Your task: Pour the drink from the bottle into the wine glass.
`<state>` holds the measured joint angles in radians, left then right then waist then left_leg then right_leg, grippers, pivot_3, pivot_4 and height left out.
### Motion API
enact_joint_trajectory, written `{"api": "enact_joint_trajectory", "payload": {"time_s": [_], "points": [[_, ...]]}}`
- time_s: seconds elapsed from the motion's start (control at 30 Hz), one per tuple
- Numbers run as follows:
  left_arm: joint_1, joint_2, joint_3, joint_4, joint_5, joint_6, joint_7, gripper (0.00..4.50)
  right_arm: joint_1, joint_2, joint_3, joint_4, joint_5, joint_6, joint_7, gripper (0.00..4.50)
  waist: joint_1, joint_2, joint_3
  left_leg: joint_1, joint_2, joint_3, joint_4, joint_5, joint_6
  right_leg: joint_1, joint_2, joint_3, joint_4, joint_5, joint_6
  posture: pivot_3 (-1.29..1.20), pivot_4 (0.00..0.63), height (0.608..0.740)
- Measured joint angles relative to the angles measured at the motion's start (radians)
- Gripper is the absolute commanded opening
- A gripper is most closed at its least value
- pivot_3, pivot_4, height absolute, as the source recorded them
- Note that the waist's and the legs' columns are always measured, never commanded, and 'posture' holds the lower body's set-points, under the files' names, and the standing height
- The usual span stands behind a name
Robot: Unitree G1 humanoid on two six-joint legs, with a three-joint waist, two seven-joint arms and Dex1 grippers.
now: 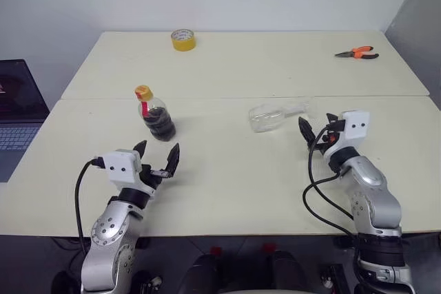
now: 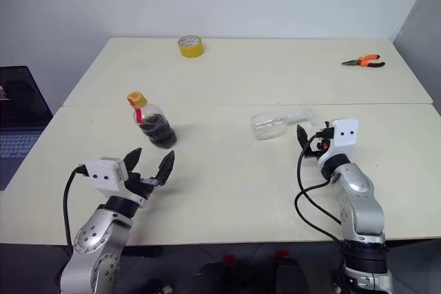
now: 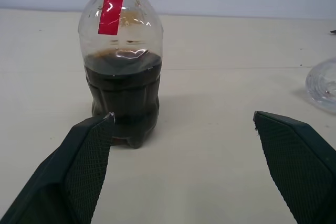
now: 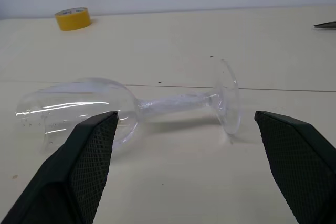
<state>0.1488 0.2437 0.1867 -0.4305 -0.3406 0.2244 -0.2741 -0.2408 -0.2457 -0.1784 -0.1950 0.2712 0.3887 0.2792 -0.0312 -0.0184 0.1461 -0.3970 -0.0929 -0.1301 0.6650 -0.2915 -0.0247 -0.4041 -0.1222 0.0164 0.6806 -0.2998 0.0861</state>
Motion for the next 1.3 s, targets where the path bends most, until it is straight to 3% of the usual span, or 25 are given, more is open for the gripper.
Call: {"api": "enact_joint_trajectory", "payload": {"time_s": [0.33,0.5,0.6,0.77,1.0,1.3], "points": [[0.0,0.012,0.04,-0.012,-0.037,0.009,-0.008,4.5,-0.011,-0.026,0.0,-0.001,0.028,0.0,0.014,4.46,0.0,0.0,0.0,0.0,0.0,0.0,0.0,0.0,0.0,0.0,0.0,0.0,0.0,0.0,0.0,0.0,0.15,0.74],[0.003,0.092,0.134,-0.009,-0.093,0.01,-0.055,4.5,-0.013,-0.071,0.016,-0.037,0.074,0.012,0.103,4.46,-0.001,0.0,0.0,0.0,0.0,0.0,0.0,0.0,0.0,0.0,0.0,0.0,0.0,0.0,0.0,0.0,0.15,0.74],[0.002,0.168,0.199,0.019,-0.128,0.016,-0.107,4.5,0.001,-0.137,0.103,-0.131,0.127,0.059,0.223,4.46,-0.001,0.0,0.0,0.0,0.001,0.0,0.0,0.0,0.0,0.0,0.0,0.0,0.0,0.0,0.0,0.0,0.15,0.74],[-0.013,0.237,0.22,0.085,-0.171,0.053,-0.184,4.5,-0.012,-0.213,0.172,-0.196,0.182,0.146,0.323,4.46,0.003,0.0,0.0,0.0,0.0,-0.002,0.001,0.0,0.0,0.001,0.0,-0.001,-0.001,0.0,0.0,0.0,0.15,0.74],[-0.109,0.231,0.211,0.159,-0.185,0.056,-0.199,4.5,-0.112,-0.248,0.19,-0.222,0.223,0.209,0.369,4.46,0.001,-0.001,0.0,0.0,0.0,-0.002,0.0,0.0,0.0,0.001,0.0,-0.002,-0.001,0.0,0.0,0.0,0.15,0.74],[-0.18,0.217,0.173,0.236,-0.162,0.048,-0.2,4.5,-0.177,-0.209,0.217,-0.188,0.214,0.212,0.366,4.46,0.001,-0.001,0.0,0.0,0.0,-0.002,0.0,0.0,0.0,0.001,0.0,-0.002,-0.001,0.0,0.0,0.0,0.15,0.74]]}}
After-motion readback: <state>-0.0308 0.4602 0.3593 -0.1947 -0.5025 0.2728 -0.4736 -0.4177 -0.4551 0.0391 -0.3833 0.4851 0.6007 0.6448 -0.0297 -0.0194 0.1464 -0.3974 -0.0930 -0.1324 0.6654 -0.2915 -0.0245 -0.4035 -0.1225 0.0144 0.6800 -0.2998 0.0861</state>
